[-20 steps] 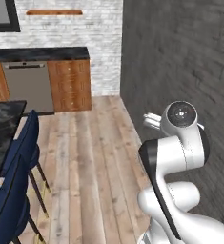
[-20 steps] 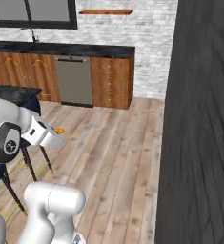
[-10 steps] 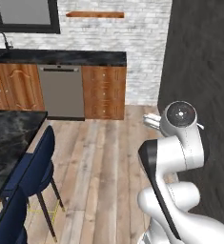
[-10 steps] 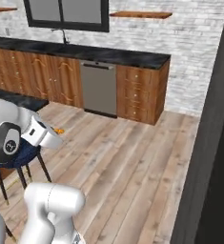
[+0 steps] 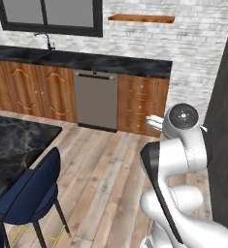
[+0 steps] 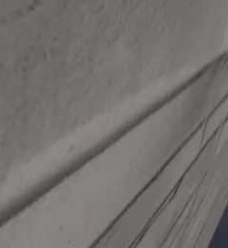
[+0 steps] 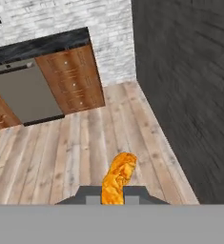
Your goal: Transport the shrimp from the fridge to the microwave and turn on the microwave.
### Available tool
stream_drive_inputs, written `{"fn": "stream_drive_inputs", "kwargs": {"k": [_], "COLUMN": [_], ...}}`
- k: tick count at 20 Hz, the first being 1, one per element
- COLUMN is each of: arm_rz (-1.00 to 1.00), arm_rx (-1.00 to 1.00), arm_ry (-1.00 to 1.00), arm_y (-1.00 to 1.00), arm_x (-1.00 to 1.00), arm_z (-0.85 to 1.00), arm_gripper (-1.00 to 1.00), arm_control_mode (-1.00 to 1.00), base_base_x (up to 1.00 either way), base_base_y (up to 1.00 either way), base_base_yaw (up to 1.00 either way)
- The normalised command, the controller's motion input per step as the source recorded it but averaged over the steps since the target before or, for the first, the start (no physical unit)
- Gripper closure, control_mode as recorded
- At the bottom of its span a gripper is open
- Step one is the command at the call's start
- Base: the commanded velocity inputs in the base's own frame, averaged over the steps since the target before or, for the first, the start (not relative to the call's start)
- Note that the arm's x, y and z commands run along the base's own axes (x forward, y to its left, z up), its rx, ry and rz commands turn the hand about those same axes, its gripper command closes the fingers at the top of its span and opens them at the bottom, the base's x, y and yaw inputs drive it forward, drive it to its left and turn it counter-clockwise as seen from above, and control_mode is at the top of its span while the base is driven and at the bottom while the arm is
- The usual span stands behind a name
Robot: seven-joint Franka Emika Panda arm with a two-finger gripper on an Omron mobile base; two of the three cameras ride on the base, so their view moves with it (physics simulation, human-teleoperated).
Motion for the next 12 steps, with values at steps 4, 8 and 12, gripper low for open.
{"fn": "stream_drive_inputs", "kwargs": {"k": [4,8,12], "arm_rz": [0.0,0.0,0.0], "arm_rx": [0.0,0.0,0.0], "arm_ry": [0.0,0.0,0.0], "arm_y": [0.0,0.0,0.0], "arm_x": [0.0,0.0,0.0], "arm_z": [0.0,0.0,0.0], "arm_gripper": [1.0,1.0,1.0], "arm_control_mode": [1.0,1.0,1.0], "base_base_x": [0.87,0.86,0.76], "base_base_y": [-0.81,-0.81,-0.91], "base_base_yaw": [0.47,0.48,0.49]}}
